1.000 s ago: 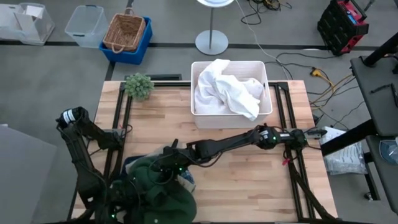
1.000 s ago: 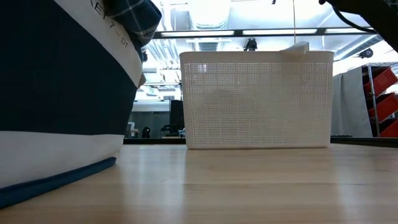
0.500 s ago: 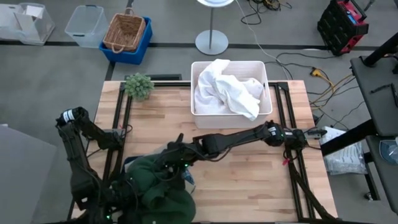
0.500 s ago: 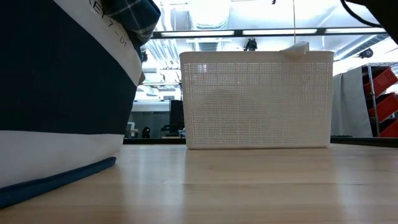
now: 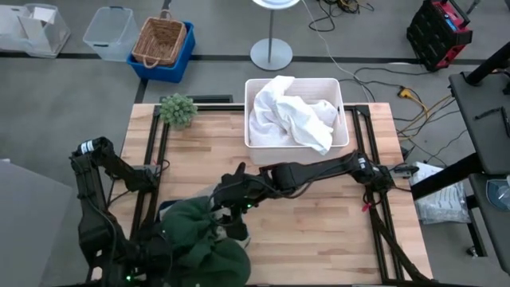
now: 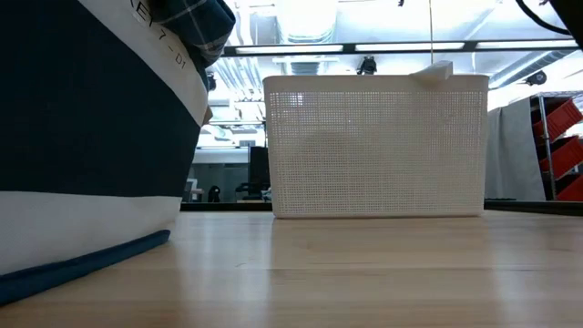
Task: Sort clothes
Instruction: Put the green shirt in the blue bin, then return to Home Position
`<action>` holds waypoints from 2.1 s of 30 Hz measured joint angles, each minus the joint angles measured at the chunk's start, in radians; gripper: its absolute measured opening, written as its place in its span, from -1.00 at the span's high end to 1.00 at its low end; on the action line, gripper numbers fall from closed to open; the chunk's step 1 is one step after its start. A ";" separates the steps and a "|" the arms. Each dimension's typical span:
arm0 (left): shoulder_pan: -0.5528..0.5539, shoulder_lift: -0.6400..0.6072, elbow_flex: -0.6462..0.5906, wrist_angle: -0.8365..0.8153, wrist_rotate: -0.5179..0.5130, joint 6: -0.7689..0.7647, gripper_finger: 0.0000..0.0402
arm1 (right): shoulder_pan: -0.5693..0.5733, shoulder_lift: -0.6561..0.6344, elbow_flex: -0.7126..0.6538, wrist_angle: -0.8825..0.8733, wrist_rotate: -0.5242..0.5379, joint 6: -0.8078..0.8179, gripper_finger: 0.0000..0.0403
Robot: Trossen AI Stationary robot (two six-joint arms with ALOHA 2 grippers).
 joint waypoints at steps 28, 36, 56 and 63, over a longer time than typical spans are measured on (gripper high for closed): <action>0.001 -0.001 0.299 -0.001 -0.261 0.530 0.17 | 0.134 -0.155 0.000 -0.022 0.291 -0.304 0.12; 0.040 -0.063 0.325 -0.008 -0.644 0.906 0.23 | 0.144 -0.226 -0.001 -0.007 0.326 -0.387 0.26; 0.583 -0.382 -0.173 0.876 0.038 1.455 0.24 | 0.145 -0.444 -0.029 -0.296 0.322 -0.482 0.58; 0.615 -0.421 -0.196 0.893 -0.041 1.429 0.24 | 0.140 -0.636 -0.214 -0.305 0.385 -0.452 0.67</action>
